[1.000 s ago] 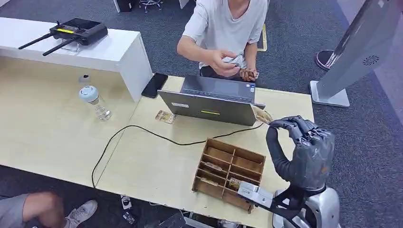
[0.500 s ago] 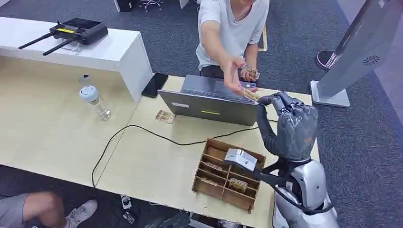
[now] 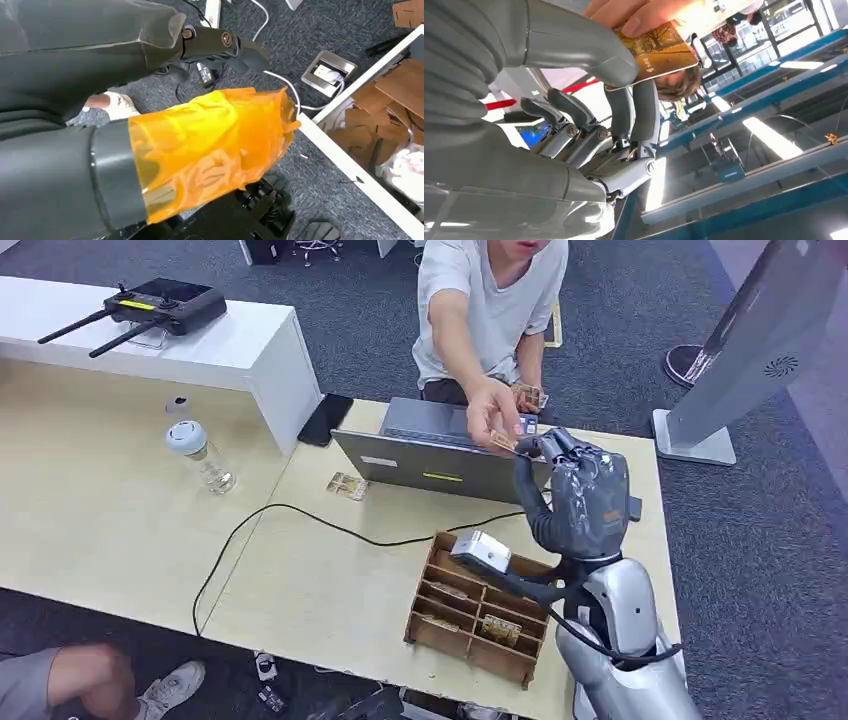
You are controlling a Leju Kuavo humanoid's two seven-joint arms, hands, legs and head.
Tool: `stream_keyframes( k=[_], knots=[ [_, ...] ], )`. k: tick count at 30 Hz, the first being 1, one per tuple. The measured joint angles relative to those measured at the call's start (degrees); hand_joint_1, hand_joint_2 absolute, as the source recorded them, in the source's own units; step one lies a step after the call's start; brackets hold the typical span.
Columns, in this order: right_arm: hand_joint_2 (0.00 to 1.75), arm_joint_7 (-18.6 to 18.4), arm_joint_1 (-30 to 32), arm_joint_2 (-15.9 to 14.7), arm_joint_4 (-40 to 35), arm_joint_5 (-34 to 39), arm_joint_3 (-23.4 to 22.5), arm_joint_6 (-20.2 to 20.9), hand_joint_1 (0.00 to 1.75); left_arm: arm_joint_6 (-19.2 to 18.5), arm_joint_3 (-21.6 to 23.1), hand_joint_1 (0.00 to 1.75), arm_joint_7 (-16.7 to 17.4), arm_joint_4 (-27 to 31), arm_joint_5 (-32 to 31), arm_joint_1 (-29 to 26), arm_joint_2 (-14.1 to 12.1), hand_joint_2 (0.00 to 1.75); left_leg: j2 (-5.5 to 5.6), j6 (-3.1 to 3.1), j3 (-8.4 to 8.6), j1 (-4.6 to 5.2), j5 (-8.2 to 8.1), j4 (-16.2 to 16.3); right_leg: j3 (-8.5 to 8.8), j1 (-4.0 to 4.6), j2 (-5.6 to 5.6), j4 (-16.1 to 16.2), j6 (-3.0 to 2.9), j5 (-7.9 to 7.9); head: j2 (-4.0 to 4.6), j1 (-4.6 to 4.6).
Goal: Pass the card to the sensor for recognition and then transmit it.
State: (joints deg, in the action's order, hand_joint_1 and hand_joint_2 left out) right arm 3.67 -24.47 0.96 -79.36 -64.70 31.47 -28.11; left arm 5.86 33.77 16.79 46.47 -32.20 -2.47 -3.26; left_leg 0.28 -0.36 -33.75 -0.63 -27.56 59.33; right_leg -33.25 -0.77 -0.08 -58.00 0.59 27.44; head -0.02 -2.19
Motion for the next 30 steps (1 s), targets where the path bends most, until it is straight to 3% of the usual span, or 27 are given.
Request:
stream_keyframes(
  k=[1,2,4,6,7,16,17,30],
  knots=[
    [1.75,-0.07,-0.01,0.04,0.13,0.00,0.02,0.04,1.68,0.00,0.00,0.00,0.00,-0.06,0.00,0.00,-0.02,0.00,0.00,0.00,0.00,0.00,0.00,0.00,0.00,0.00,0.00,0.00,0.00,0.00,0.00,0.00],
    [1.75,-0.07,-0.01,0.04,0.17,0.00,0.04,0.18,1.50,0.00,0.00,0.00,0.00,-0.13,0.00,0.00,-0.02,0.00,0.00,0.00,0.00,0.00,0.00,0.00,0.00,0.00,0.00,0.00,0.00,0.00,0.00,0.00],
    [1.75,-0.07,-0.01,0.04,0.33,0.00,0.15,0.22,1.36,0.00,0.00,0.00,0.00,-0.26,0.00,0.00,-0.02,0.00,0.00,0.00,0.00,0.00,0.00,0.00,0.00,0.00,0.00,0.00,0.00,0.00,0.00,0.00],
    [1.75,-0.09,-0.01,0.04,0.52,0.00,0.22,0.37,0.07,0.00,0.00,0.00,0.00,-0.33,0.00,0.00,-0.02,0.00,0.00,0.00,0.00,0.00,0.00,0.00,0.00,0.00,0.00,0.00,0.00,0.00,0.00,0.00],
    [1.75,-0.09,-0.02,0.04,0.55,0.00,0.24,0.46,0.00,0.00,0.02,0.00,0.00,-0.37,0.00,0.00,-0.02,0.00,0.00,0.00,0.00,0.00,0.00,0.00,0.00,0.00,0.00,0.00,0.00,0.00,0.00,0.00],
    [1.75,-0.09,-0.01,0.06,0.66,-0.11,0.37,0.59,0.00,0.00,0.02,0.00,0.00,-0.63,0.00,-0.01,-0.02,0.00,0.00,0.00,0.00,0.00,0.00,0.00,0.00,0.00,0.00,0.00,0.00,0.00,0.00,0.00],
    [0.00,-0.09,-0.01,0.04,0.66,-0.13,0.39,0.57,0.00,0.00,0.02,0.00,0.00,-0.68,0.00,-0.01,-0.02,0.00,0.00,0.00,0.00,0.00,0.00,0.00,0.00,0.00,0.00,0.00,0.00,0.00,0.00,0.00],
    [0.00,0.77,2.81,0.00,-2.14,1.03,0.44,-1.07,0.00,0.17,0.02,0.00,0.66,-0.72,0.33,-0.40,-0.07,0.00,0.00,0.00,0.00,0.00,-0.01,0.00,-0.01,0.00,0.01,0.00,0.00,0.01,0.00,0.00]
  ],
)
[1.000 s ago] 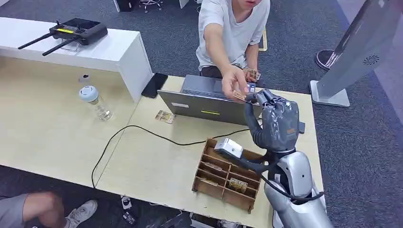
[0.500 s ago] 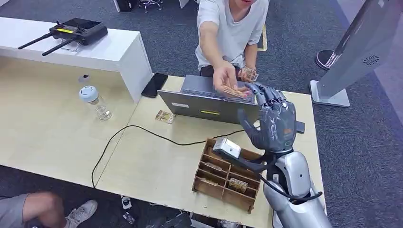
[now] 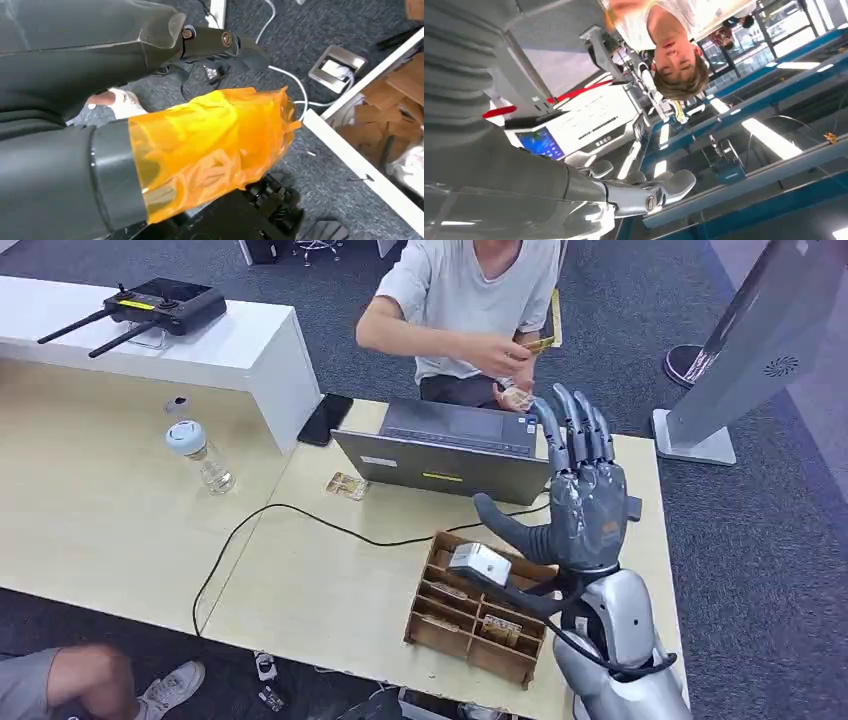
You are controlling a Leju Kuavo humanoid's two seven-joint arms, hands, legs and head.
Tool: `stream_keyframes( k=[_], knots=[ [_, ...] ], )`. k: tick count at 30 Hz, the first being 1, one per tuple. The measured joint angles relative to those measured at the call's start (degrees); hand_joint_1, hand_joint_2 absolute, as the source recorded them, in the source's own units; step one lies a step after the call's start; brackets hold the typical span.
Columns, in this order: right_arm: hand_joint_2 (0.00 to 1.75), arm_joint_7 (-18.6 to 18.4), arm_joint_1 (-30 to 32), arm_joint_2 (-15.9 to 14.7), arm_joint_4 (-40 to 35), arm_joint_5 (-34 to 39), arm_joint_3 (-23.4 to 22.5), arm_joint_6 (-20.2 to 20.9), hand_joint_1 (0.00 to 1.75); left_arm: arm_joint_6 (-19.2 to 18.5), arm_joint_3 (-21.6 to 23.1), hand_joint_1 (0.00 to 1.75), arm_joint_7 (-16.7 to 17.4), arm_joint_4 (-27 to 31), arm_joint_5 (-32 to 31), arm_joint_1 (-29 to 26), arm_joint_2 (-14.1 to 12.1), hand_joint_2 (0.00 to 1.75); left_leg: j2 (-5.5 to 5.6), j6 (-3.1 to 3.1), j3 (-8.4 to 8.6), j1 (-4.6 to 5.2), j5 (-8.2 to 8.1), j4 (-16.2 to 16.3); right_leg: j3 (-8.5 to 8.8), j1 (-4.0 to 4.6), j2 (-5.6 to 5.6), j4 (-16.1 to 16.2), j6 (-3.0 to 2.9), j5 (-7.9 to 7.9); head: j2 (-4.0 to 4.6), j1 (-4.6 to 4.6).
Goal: Pass the card to the sensor for recognition and then transmit it.
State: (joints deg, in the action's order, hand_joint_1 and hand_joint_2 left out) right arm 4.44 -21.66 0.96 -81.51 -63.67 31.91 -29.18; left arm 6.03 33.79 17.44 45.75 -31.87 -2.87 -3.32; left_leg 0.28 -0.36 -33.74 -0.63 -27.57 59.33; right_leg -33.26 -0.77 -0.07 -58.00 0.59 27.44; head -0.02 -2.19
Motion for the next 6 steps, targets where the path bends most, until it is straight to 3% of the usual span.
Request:
stream_keyframes(
  k=[6],
  knots=[
    [0.00,4.31,4.92,-0.41,-4.83,7.65,0.00,-0.68,0.00,0.85,-0.09,0.00,1.15,1.09,0.89,-1.50,-0.33,0.00,0.00,-0.01,-0.01,0.00,-0.02,0.00,-0.02,0.00,0.00,0.01,0.01,0.01,0.00,0.00]
  ],
)
